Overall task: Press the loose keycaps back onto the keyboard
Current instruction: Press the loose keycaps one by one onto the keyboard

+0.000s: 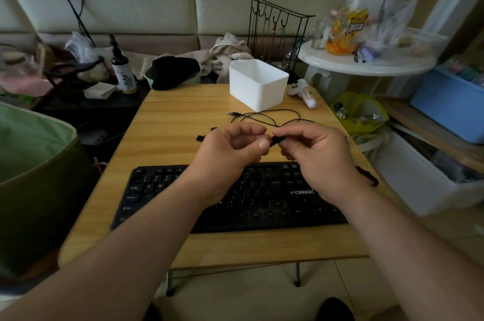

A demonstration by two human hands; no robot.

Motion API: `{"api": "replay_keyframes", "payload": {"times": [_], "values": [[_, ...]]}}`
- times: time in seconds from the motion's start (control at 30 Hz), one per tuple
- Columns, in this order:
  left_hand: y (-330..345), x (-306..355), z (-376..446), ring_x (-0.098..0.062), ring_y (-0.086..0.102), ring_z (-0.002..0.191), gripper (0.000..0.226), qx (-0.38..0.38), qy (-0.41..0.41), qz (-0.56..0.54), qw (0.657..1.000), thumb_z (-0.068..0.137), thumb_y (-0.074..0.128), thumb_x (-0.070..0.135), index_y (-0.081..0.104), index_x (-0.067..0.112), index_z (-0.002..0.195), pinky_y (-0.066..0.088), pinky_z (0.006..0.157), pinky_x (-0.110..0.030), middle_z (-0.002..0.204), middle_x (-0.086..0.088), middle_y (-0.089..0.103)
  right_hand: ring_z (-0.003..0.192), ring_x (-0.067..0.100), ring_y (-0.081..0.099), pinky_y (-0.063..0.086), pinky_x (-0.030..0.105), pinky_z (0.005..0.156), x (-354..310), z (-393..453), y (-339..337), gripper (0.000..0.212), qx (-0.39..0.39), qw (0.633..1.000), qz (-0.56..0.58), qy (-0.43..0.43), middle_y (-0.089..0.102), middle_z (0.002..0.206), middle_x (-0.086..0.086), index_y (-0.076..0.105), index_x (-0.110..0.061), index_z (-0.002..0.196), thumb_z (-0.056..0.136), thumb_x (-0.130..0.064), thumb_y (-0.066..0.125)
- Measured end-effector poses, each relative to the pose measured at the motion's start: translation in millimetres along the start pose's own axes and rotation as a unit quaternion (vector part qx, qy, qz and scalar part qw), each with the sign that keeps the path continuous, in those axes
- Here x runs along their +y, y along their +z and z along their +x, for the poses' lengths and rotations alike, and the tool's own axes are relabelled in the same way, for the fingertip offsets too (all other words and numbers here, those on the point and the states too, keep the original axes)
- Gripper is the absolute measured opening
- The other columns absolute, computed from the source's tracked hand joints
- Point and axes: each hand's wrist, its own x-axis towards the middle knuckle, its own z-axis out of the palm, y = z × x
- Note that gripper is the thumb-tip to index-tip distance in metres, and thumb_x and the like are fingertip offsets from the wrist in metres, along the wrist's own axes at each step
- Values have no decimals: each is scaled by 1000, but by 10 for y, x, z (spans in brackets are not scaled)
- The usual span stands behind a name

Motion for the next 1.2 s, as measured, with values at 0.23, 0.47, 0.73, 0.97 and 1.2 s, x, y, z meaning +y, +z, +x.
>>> {"api": "replay_keyframes", "payload": {"times": [0.23, 0.47, 0.73, 0.97, 1.2], "values": [[-73, 25, 1, -18, 73, 110, 47, 8, 31, -25, 999, 67, 83, 4, 70, 18, 110, 58, 96, -33, 107, -4, 79, 93, 18, 74, 62, 43, 87, -10, -16, -49, 42, 3, 999, -31, 20, 78, 95, -4, 80, -43, 94, 85, -2, 80], [-56, 34, -16, -19, 73, 109, 51, 10, 45, -7, 999, 77, 78, -17, 69, 17, 113, 58, 90, -28, 109, -5, 78, 87, 18, 74, 62, 47, 86, -15, -29, -48, 41, 8, 999, -40, 14, 78, 91, -2, 79, -46, 92, 86, -5, 80], [-62, 65, -123, -18, 75, 83, 10, 9, 44, 159, 986, 92, 76, 20, 76, 19, 103, 62, 79, -31, 89, -3, 78, 82, 10, 72, 61, 33, 78, 21, -150, -157, 18, -18, 993, -116, -3, 76, 84, -10, 76, -39, 103, 93, -23, 75], [-34, -10, -176, 3, 60, 57, 9, 7, 4, 312, 950, 95, 73, 39, 78, 32, 92, 47, 54, -17, 72, 12, 74, 88, 6, 65, 58, 35, 78, 82, -278, -247, 32, -83, 932, -341, -96, 70, 96, -14, 77, -33, 117, 86, -29, 82], [27, -94, -233, 4, 64, 68, 10, -47, 15, 401, 915, 95, 72, 42, 78, 33, 95, 47, 56, -12, 79, 14, 73, 82, 5, 63, 57, 37, 72, 80, -338, -300, 25, -156, 912, -373, -67, 69, 96, -15, 80, -33, 107, 83, -39, 81]]}}
